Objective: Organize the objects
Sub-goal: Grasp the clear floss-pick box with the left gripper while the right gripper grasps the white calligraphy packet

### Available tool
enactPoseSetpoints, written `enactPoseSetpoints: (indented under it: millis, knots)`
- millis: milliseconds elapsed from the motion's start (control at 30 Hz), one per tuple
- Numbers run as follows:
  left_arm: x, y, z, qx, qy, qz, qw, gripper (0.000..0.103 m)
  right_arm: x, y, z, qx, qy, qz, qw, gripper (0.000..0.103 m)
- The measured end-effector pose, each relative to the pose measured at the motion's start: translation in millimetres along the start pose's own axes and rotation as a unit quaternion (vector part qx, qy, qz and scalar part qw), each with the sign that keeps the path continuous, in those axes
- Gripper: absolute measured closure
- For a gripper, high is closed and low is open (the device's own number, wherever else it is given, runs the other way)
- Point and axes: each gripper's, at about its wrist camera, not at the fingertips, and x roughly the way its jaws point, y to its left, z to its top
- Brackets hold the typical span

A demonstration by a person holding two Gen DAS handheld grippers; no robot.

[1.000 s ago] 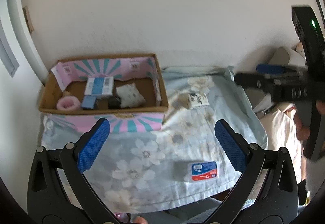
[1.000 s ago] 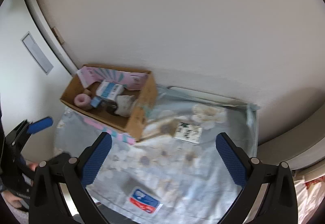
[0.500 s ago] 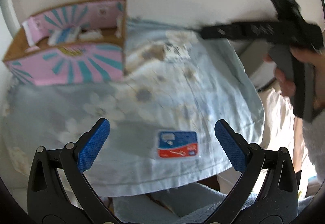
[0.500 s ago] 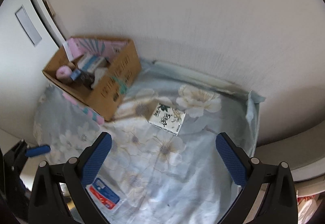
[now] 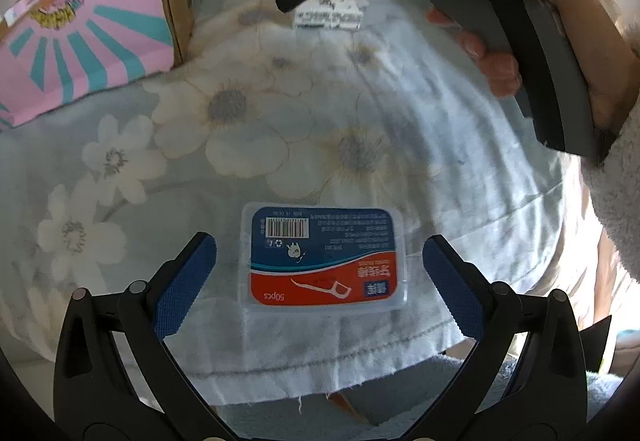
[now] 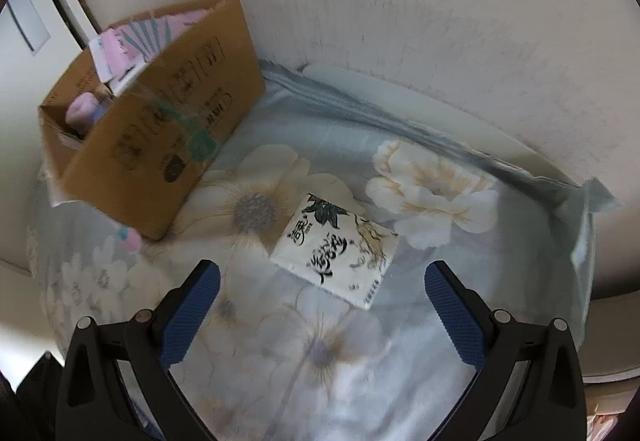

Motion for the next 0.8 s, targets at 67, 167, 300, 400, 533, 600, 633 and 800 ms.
enactPoseSetpoints:
  millis: [67,167,300,400,533,600,633,800]
  knots:
    - [4.9,-0.1,-0.4,0.003,0.000,-0.001,1.0000,0.000,8.4,1.2,1.7,-0.001,0.004,-0.015,1.000,0.001]
    - [6.5,-4.3,-0.1,0.021,-0.007,0.012,0.9997,0.001,15.9,2.1,2.9,0.001,0.009,-0.021,1.000,0.001]
    - [4.5,-7.8,-1.6,0.041,-0.017,0.023,0.9988,0.015,19.2,2.2,3.5,0.007,0.009,-0.021,1.000,0.007]
    - [1.8,-8.4,-1.5,0.048,-0.016,0.015,0.9986,0.022,20.5,1.8,3.9,0.011,0.013,-0.020,1.000,0.024]
    - [-0.9,-6.7,-1.9,0.052,-0.015,0.009,0.9985,0.022,19.9,2.1,3.8,0.008,0.015,-0.027,0.999,0.035]
    - [-5.2,-5.7,-1.2,0.054,-0.019,0.009,0.9983,0.022,18.4,2.6,3.3,0.009,0.015,-0.027,0.999,0.036]
    - [-7.4,-5.5,-0.4,0.055,-0.021,0.009,0.9982,0.022,16.9,2.8,2.8,0.011,0.014,-0.024,1.000,0.036]
    - [-24.6,-4.1,8.5,0.059,-0.038,0.006,0.9975,0.022,6.9,5.8,3.1,0.017,0.010,-0.014,1.000,0.036]
